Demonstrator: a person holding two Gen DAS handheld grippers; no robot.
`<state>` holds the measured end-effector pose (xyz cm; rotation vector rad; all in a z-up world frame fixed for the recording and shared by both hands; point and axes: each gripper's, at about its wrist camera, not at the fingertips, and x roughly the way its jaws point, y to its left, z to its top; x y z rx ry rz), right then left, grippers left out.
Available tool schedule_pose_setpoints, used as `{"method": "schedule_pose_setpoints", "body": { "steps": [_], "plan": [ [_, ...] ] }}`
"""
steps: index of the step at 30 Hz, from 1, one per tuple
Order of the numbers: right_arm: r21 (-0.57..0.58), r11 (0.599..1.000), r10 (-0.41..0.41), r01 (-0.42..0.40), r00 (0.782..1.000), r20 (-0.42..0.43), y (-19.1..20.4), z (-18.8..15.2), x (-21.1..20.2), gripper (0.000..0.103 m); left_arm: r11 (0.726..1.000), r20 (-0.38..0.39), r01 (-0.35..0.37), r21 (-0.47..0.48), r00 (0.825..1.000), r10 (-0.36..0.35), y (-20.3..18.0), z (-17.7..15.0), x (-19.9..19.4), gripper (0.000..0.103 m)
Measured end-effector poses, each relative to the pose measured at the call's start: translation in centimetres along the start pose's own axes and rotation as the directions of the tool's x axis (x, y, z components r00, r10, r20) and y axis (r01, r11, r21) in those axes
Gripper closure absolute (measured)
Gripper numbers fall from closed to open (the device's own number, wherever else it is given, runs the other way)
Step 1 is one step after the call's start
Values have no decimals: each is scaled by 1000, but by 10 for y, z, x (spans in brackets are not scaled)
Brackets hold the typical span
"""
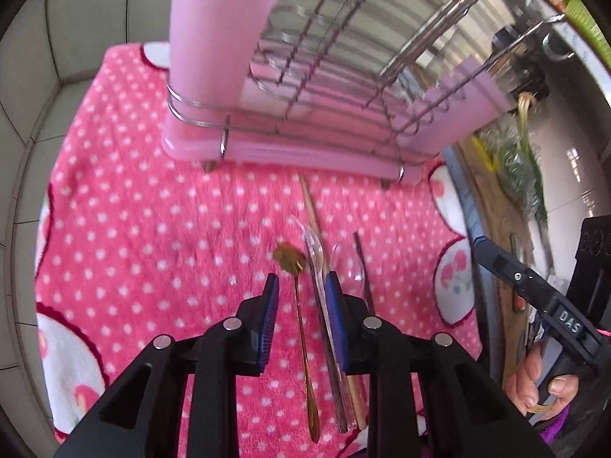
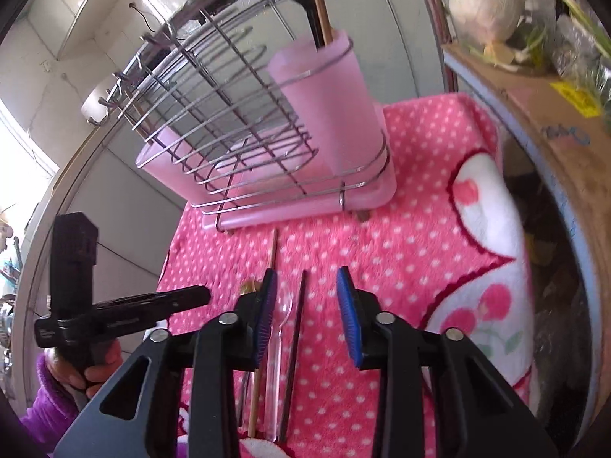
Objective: Organize utensils
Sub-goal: 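Lower both tools back to the utensils on the pink cloth, then close the left tool on the gold spoon while the right tool closes on a clear utensil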
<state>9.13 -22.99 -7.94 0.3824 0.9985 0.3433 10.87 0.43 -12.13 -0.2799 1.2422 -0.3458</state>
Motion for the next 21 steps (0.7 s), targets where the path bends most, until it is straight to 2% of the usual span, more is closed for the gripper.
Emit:
{"method": "schedule_pose_setpoints", "body": {
  "steps": [5, 11, 15, 16, 20, 21],
  "plan": [
    [42, 998, 44, -42, 998, -48, -8, -4, 12, 83, 1000, -66, -15, -19, 998, 14, -3, 4, 27, 81],
    [48, 998, 54, -51, 995, -82, -10, -8, 23, 83, 997, -106, -72, -12, 992, 70, -10, 9, 55, 84],
    [53, 997, 60, -54, 992, -115, -8, -7, 35, 83, 994, -97, -108, -4, 990, 107, -12, 10, 62, 93],
    [56, 997, 64, -57, 990, -127, -7, -7, 39, 83, 994, -93, -111, 1, 990, 110, -12, 10, 62, 99],
    [51, 997, 59, -50, 981, -184, -2, -1, 59, 84, 995, -58, -102, -9, 993, 102, -4, 12, 50, 102],
    [51, 998, 57, -47, 979, -197, 0, 1, 64, 89, 995, -41, -103, -2, 994, 103, -2, 12, 45, 102]
  ]
}}
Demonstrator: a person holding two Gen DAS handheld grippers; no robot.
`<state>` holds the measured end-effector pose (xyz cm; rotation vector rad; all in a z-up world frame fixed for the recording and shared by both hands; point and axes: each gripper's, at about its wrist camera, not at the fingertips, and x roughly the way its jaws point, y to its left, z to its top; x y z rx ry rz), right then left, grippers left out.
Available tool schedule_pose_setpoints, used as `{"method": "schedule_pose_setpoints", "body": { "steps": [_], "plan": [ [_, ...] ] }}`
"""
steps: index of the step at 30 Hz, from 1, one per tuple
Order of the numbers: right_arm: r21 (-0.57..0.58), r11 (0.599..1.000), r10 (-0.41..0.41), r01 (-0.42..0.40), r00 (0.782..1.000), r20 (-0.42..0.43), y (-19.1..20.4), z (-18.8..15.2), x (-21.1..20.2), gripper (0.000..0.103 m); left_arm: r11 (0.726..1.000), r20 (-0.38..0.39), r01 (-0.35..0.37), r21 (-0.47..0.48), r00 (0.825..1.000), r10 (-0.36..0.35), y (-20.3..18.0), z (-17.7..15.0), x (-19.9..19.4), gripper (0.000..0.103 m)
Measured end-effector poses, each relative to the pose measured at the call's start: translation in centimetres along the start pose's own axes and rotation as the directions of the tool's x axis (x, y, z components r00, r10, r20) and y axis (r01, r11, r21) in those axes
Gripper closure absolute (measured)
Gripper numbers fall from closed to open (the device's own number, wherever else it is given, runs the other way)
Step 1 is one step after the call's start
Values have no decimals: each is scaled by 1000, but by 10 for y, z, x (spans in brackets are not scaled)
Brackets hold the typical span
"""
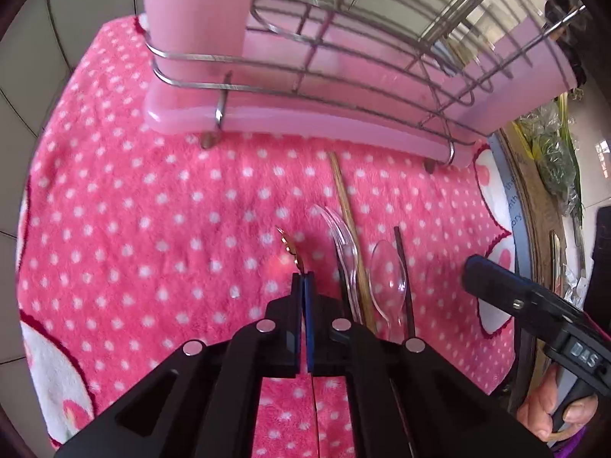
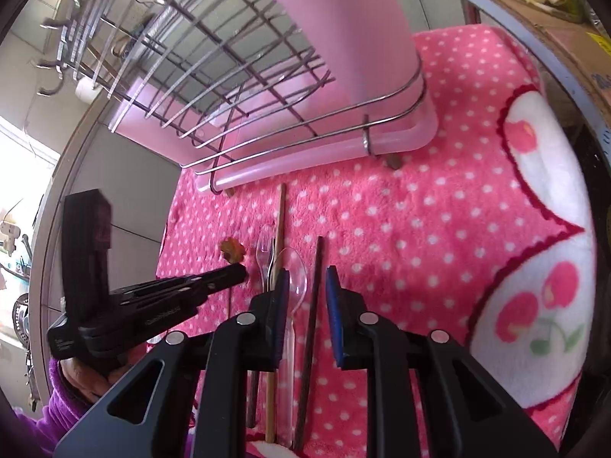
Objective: Organize utensils
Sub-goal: 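Close the left tool on the gold spoon while the right tool closes on a clear utensil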
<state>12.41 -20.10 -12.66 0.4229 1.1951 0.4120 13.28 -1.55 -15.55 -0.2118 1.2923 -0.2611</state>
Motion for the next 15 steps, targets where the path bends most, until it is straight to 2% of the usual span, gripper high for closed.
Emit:
{"method": "schedule_pose_setpoints", "body": {
  "steps": [6, 13, 15],
  "plan": [
    [-11, 998, -66, 66, 995, -72, 15, 20, 33, 90, 1000, 48, 24, 16, 999, -25, 12, 0, -21, 102],
    [-45, 977, -212, 208, 968, -133, 26, 24, 64, 90, 997, 56, 73, 5, 996, -73, 26, 0, -27, 102],
    [-48, 974, -228, 223, 964, -138, 27, 23, 67, 90, 997, 62, 83, 4, 995, -83, 31, -2, -31, 102]
  ]
}}
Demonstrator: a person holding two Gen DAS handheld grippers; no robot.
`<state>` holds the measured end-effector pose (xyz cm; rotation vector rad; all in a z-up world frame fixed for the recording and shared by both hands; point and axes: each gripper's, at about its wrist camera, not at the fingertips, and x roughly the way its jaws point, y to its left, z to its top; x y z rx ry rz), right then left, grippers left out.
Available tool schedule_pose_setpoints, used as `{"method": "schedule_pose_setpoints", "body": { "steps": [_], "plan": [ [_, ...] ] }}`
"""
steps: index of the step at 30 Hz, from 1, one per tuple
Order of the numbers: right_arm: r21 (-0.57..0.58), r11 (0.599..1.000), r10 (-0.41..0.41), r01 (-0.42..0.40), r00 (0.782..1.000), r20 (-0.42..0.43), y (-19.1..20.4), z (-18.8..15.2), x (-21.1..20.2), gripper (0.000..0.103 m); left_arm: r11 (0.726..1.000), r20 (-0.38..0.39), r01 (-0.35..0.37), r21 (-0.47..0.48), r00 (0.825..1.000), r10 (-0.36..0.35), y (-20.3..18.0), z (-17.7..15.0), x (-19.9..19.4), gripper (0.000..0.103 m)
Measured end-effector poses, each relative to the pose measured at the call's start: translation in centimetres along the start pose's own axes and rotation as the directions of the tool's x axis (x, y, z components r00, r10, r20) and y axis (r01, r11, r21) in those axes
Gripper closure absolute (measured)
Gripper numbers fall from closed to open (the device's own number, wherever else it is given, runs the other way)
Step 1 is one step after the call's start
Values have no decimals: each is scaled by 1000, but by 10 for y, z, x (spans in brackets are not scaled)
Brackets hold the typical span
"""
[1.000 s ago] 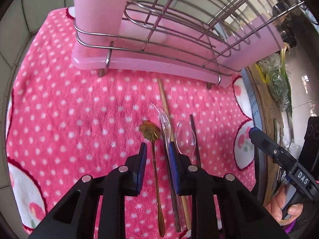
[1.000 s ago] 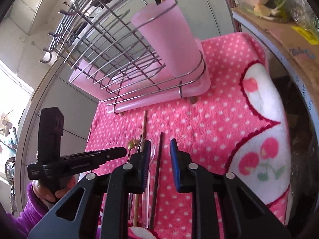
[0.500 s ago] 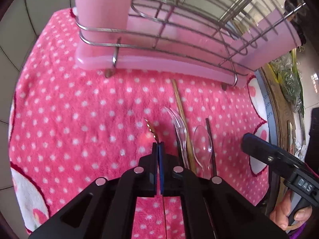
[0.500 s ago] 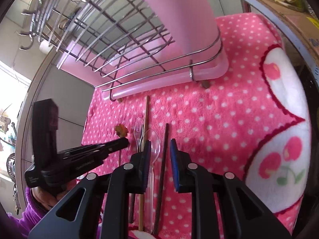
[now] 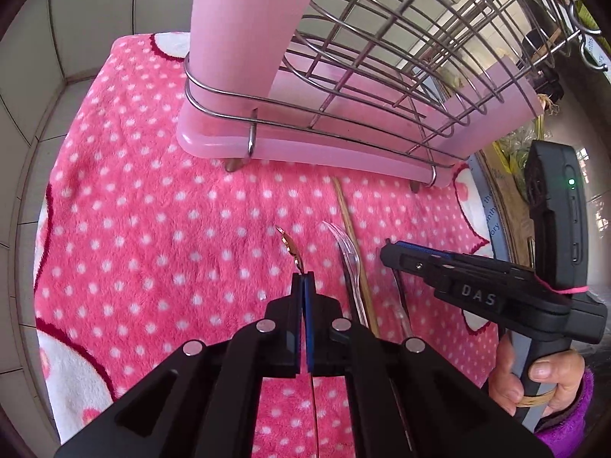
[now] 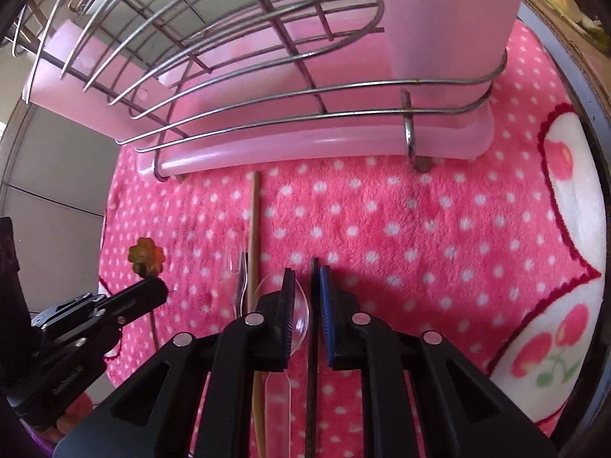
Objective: Organize utensils
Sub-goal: 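Close the left tool on the gold spoon while the right tool closes on a clear utensil, then lift the gold spoon with the left tool while the right tool lifts its utensil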
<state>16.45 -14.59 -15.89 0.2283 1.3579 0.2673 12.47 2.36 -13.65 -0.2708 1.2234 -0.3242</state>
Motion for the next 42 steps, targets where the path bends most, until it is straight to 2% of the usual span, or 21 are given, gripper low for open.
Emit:
{"method": "schedule_pose_setpoints", "body": {
  "steps": [3, 7, 9, 14, 17, 19, 22, 26, 29, 30, 33, 38, 42],
  "plan": [
    [11, 1000, -6, 6, 1000, -2, 4, 1, 2, 90, 1000, 5, 14, -5, 1000, -14, 2, 1, -2, 102],
    [25, 999, 22, -23, 999, 44, 2, 4, -17, 90, 999, 23, 35, -12, 999, -35, 6, 3, -8, 102],
    [13, 1000, 3, -3, 999, 46, 5, 7, -18, 90, 999, 29, 44, -14, 999, -43, 13, 2, -16, 102],
    [4, 999, -44, 44, 999, -11, 7, 9, 4, 90, 999, 32, 51, -16, 998, -50, 14, 4, -17, 102],
    [-34, 997, -76, 76, 997, 5, 17, 8, 9, 90, 999, 29, 51, -13, 998, -50, 15, 3, -17, 102],
    [-55, 993, -99, 100, 995, 29, 21, 6, 10, 97, 999, 34, 50, -15, 998, -49, 14, 3, -15, 102],
    [-31, 998, -59, 61, 997, 57, 19, 1, 6, 99, 999, 50, 52, -16, 997, -51, 7, 5, -15, 102],
    [-15, 1000, 6, -3, 989, 150, 5, -10, -23, 99, 998, 98, 63, -11, 993, -62, 4, 6, -29, 102],
    [-33, 999, 49, -42, 967, 251, 2, -26, -51, 99, 997, 161, 78, -7, 984, -75, 4, 5, -46, 102],
    [-39, 999, 40, -30, 960, 276, 3, -30, -59, 99, 997, 186, 77, -4, 980, -75, 4, 3, -52, 102],
    [-67, 997, 71, -50, 926, 371, -1, -48, -85, 99, 998, 262, 70, 2, 963, -68, 4, 0, -72, 102],
    [-68, 995, 91, -66, 869, 487, -8, -62, -121, 99, 997, 377, 70, 8, 924, -68, 0, -6, -105, 102],
    [-64, 995, 99, -76, 830, 548, -24, -61, -155, 99, 997, 450, 76, 23, 890, -78, -4, -4, -128, 102]
  ]
}}
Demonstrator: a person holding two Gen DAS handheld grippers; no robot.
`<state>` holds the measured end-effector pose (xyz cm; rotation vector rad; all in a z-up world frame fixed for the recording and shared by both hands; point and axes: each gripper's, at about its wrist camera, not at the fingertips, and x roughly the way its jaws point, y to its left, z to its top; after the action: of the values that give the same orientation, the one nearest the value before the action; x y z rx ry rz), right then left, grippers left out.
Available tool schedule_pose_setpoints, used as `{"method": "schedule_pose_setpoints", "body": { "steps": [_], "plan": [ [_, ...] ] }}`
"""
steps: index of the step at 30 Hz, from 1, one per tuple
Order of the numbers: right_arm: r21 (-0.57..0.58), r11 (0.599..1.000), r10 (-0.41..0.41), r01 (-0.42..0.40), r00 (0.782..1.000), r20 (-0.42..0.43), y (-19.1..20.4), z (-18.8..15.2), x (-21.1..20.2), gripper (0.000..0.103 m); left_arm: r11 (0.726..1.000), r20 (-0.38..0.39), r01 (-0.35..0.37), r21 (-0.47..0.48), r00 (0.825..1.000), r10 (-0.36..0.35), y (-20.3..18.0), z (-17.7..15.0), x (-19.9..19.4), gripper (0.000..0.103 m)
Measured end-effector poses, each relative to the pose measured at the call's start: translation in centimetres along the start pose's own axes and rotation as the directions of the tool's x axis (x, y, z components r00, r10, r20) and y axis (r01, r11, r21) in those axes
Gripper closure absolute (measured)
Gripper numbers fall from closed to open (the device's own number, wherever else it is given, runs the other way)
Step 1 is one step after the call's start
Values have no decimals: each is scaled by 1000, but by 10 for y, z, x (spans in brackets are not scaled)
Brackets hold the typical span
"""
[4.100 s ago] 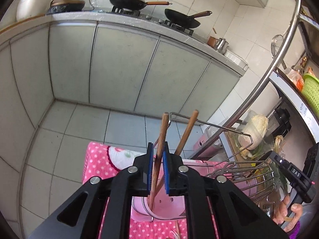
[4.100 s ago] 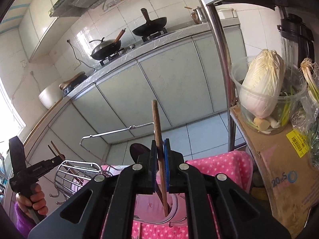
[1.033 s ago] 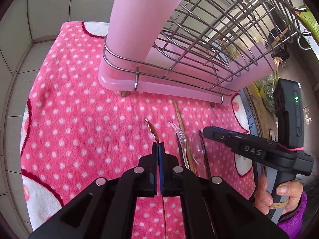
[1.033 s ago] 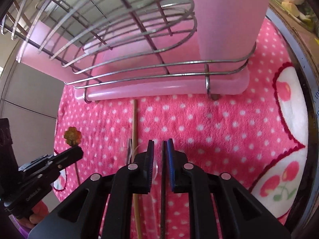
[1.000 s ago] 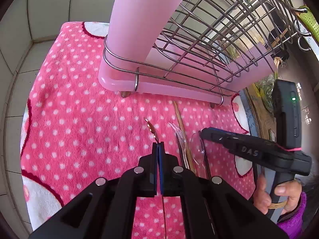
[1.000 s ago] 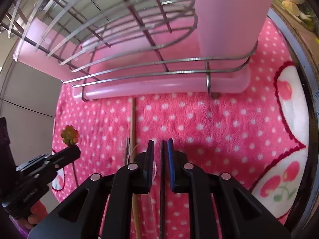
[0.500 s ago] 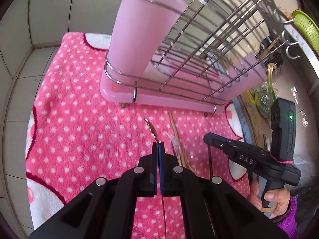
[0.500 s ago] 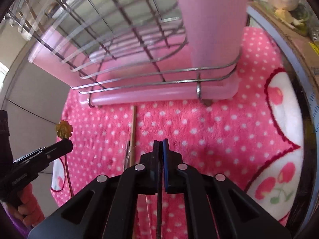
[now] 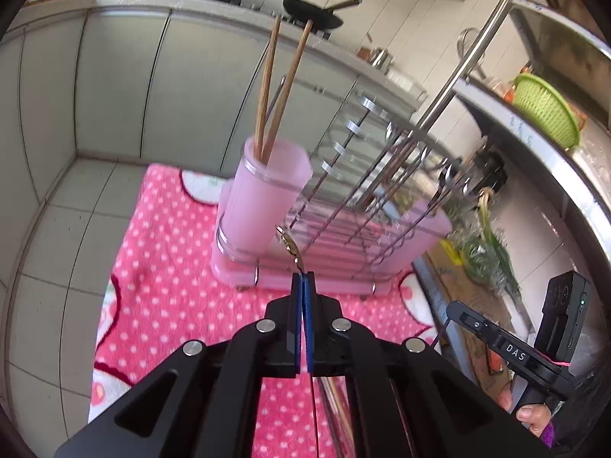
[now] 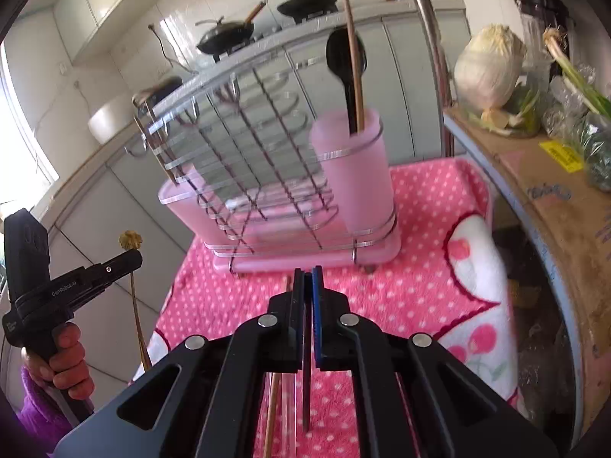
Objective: Organize utensils
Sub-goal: 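Lift the gold spoon with the left tool while the right tool lifts its utensil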
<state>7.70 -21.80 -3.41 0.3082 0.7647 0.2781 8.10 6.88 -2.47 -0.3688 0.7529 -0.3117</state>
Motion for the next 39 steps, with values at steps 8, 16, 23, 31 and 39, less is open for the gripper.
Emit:
{"method": "schedule_pose_setpoints", "body": {
  "steps": [8, 16, 23, 31, 39],
  "plan": [
    [-14, 1000, -1, 2, 995, 97, 1, 25, -33, 99, 1000, 67, 9, 12, 998, -10, -11, 13, -13, 102],
    [-66, 998, 13, -2, 985, 172, 13, 56, -58, 99, 1000, 133, 4, 7, 991, -5, -12, 28, -25, 102],
    [-91, 996, 27, -7, 973, 228, 21, 85, -77, 99, 1000, 200, -17, 1, 980, 17, -13, 51, -31, 102],
    [-103, 994, 14, 21, 944, 329, 24, 129, -101, 99, 998, 327, -44, 39, 945, 29, -31, 91, -39, 102],
    [-94, 994, -20, 59, 928, 372, 17, 160, -95, 99, 995, 473, -101, 14, 877, 83, -40, 127, -37, 102]
  ]
}}
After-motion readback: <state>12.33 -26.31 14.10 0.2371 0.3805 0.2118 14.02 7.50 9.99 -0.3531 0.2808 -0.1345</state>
